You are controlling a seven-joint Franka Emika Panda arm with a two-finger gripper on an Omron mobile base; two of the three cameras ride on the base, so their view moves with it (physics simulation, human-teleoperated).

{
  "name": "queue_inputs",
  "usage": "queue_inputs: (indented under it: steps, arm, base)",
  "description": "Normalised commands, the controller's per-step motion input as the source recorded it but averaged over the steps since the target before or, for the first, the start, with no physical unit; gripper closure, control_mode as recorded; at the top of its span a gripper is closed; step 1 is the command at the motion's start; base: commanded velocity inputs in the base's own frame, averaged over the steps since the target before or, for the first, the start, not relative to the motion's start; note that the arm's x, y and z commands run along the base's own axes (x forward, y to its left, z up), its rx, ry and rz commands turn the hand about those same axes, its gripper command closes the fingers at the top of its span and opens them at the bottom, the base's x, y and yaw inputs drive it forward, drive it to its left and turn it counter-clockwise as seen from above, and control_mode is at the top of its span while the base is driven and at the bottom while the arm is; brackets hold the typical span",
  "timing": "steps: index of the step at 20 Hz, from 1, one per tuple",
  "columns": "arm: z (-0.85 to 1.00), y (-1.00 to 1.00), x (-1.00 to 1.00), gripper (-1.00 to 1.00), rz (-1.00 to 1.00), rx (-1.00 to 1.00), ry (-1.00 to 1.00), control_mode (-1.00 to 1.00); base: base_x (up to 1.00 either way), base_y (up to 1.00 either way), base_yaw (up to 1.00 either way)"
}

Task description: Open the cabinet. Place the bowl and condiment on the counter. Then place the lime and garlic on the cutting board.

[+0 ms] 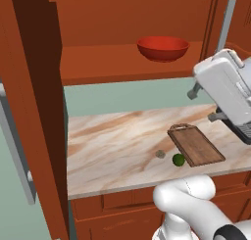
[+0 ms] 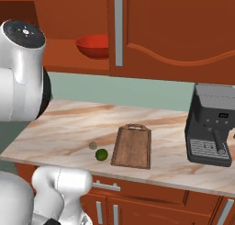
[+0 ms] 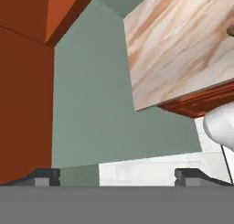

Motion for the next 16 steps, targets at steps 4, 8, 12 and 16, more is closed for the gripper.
queue_inputs:
  steps: [4, 8, 12, 16]
  arm:
    - [-0.11, -0.21, 0.00, -1.00, 0.05, -0.25, -0.36, -1.00]
    - [-0.18, -0.54, 0.00, -1.00, 0.03, -0.13, -0.35, -1.00]
    - [-0.03, -0.66, 0.00, -1.00, 0.01, -0.08, -0.32, -1.00]
    - [0.13, -0.51, 0.00, -1.00, 0.00, -0.04, -0.19, -1.00]
  base:
    - [0.00, 0.00, 0.00]
    - [0.00, 0.00, 0.00]
    - [0.00, 0.00, 0.00]
    - [0.00, 0.00, 0.00]
